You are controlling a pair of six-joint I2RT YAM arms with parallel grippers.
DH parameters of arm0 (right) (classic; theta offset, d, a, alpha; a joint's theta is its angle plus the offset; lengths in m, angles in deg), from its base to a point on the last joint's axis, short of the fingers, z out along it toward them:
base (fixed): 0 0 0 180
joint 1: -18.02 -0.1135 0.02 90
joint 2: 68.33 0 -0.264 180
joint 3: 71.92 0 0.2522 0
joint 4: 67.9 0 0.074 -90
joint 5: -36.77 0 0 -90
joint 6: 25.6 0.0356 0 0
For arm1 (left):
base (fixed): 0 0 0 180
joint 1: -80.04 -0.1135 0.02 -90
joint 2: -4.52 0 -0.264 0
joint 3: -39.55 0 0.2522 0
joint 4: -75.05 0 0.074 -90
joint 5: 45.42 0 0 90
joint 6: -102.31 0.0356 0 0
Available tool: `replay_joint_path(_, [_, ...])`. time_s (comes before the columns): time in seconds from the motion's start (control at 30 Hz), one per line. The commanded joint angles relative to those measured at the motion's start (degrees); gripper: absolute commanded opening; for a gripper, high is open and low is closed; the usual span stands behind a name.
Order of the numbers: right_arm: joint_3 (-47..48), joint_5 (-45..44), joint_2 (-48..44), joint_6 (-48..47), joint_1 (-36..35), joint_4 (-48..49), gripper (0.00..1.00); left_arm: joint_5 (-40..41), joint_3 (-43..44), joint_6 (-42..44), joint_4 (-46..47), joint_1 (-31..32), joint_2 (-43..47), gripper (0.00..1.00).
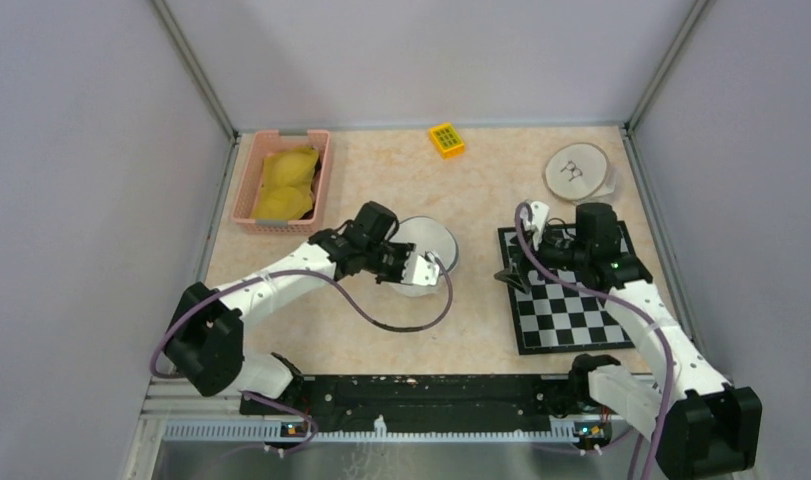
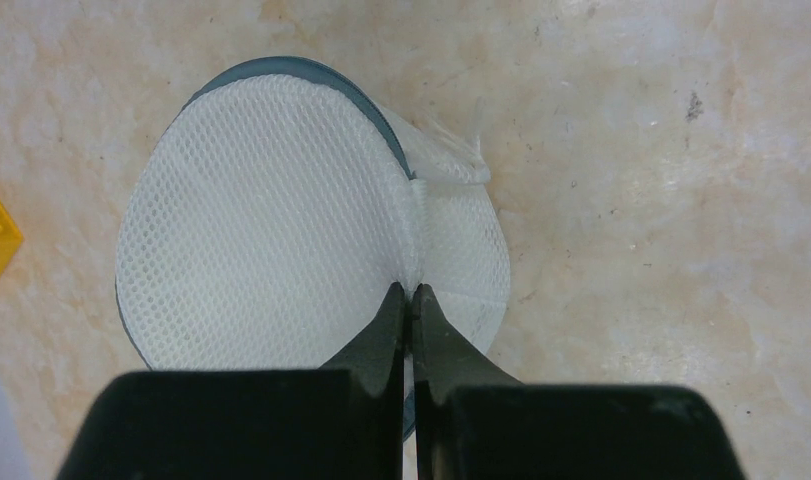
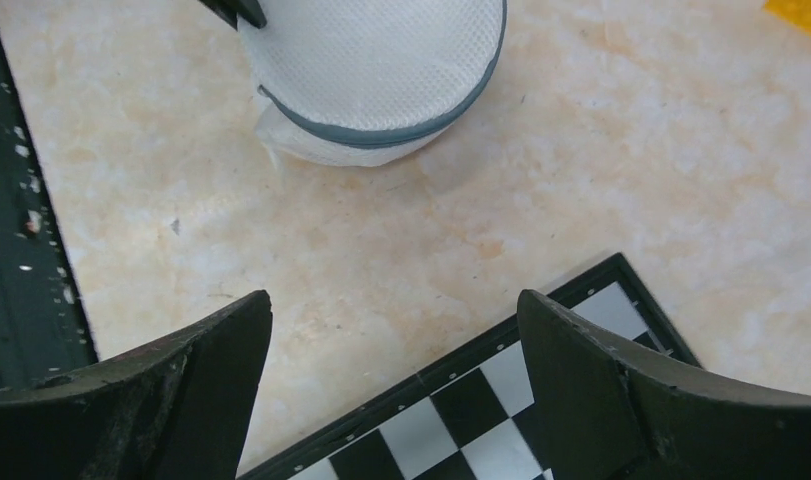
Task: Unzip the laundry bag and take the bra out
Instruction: Move the laundry bag to the center of the board.
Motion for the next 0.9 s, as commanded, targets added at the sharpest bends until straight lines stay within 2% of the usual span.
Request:
replay_joint_path(0.0, [-5.4, 2.6, -6.4, -10.1, -2.6, 14.6, 0.91, -12.6, 3.9, -1.7, -5.4, -4.5, -1.3, 0.00])
replay_joint_path(0.17, [-12.0, -1.3, -9.5, -15.3, -11.0, 21.7, 0.90, -18.7, 5.7, -0.6, -8.4, -6.5, -2.6, 0.00])
replay_joint_path(0.37, [-20.6, -6.6, -11.7, -18.6, -20.7, 35.9, 0.84, -23.0, 9.6, 3.7, -17.3, -8.3, -6.4, 0.00])
replay_joint_path(0.73, [-23.9, -14.2, -5.7, -11.6, -30.8, 54.4, 0.70, -29.4, 15.7, 3.7, -24.6, -10.9, -12.5, 0.00])
replay_joint_path(0.87, [-26.3, -13.8, -4.1, -13.0, -33.5, 59.2, 0.67, -31.4, 17.9, 5.6, -29.3, -10.9, -14.8, 0.00])
